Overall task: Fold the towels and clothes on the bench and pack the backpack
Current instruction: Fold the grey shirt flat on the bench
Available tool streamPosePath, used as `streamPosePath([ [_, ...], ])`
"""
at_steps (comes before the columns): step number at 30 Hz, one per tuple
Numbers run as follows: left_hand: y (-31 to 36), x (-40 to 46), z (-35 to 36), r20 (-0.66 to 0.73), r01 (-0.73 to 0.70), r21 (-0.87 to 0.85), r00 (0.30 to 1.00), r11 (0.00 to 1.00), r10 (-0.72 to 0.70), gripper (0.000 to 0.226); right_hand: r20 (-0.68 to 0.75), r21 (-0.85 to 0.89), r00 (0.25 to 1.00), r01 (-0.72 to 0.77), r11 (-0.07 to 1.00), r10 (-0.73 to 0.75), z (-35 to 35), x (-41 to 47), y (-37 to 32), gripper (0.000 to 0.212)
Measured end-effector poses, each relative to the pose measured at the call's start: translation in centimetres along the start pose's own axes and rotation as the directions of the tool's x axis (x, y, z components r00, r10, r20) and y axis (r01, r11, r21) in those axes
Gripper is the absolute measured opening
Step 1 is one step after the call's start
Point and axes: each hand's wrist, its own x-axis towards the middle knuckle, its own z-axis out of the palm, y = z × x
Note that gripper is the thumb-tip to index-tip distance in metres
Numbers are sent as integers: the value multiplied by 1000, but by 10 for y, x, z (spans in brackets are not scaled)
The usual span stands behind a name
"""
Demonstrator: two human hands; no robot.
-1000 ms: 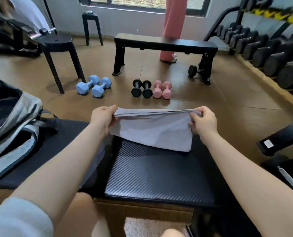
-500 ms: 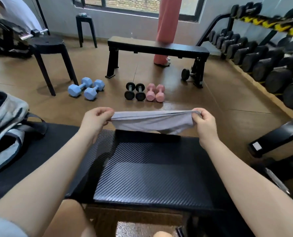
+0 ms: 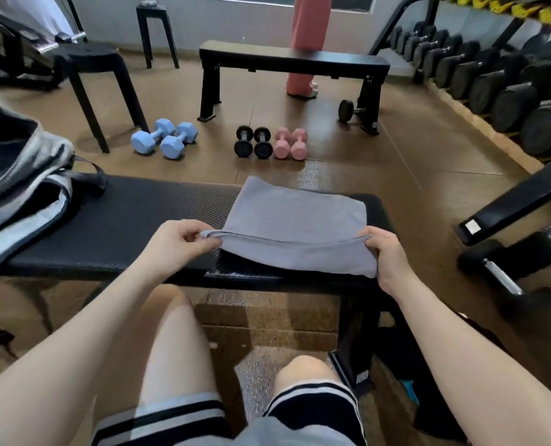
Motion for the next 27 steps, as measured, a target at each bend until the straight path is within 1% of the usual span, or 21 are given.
streamPosePath([
  [1, 1, -7, 0, 2, -38, -13, 999, 999, 38, 29, 18, 17, 1000, -6, 1000, 6, -2, -5, 1, 7],
  [3, 5, -14, -1, 22, -77, -59, 997, 995, 78, 22, 45, 33, 999, -8, 999, 6, -6, -11, 0, 7],
  [5, 8, -10, 0, 62, -48, -138, 996, 989, 57, 13, 39, 26, 999, -1, 1000, 0, -10, -13, -2, 7],
  [6, 10, -6, 3, 74, -26, -192, 996, 981, 40, 13, 23, 14, 1000, 2, 1000, -2, -12, -12, -4, 7],
  [7, 13, 0, 6, 68, -10, -236, 997, 972, 26, 16, 0, 6, 1000, 4, 1000, -4, -13, -10, -5, 8],
  [9, 21, 18, 13, 16, 10, -264, 1000, 965, -6, 23, -70, 8, 998, 10, 1000, -9, -17, -2, -7, 9],
  [11, 25, 39, 23, -56, 33, -216, 997, 976, -46, 26, -133, 9, 991, -3, 1000, 4, -19, 10, -8, 12],
  [13, 24, 62, 34, -128, 45, -126, 990, 991, -61, 30, -189, -17, 981, -37, 999, 33, -18, 25, -9, 15],
  [15, 22, 83, 43, -179, 76, -70, 980, 995, -87, 36, -250, -79, 967, -71, 994, 49, -17, 43, -7, 19],
  [17, 17, 101, 51, -211, 113, -28, 971, 993, -116, 38, -287, -188, 957, -96, 977, 39, -16, 63, -5, 18],
  [19, 9, 117, 58, -227, 154, -11, 962, 988, -153, 35, -309, -335, 951, -110, 936, 1, -17, 81, -1, 15],
  [22, -5, 139, 66, -209, 223, 38, 955, 974, -210, 30, -334, -515, 941, -142, 845, -45, -20, 100, 3, 15],
  [24, -14, 148, 71, -196, 259, 115, 952, 959, -234, 28, -337, -586, 941, -174, 791, -42, -20, 109, 6, 19],
  [27, -22, 158, 78, -214, 284, 255, 949, 924, -232, 26, -329, -643, 943, -184, 743, -52, -18, 119, 10, 20],
])
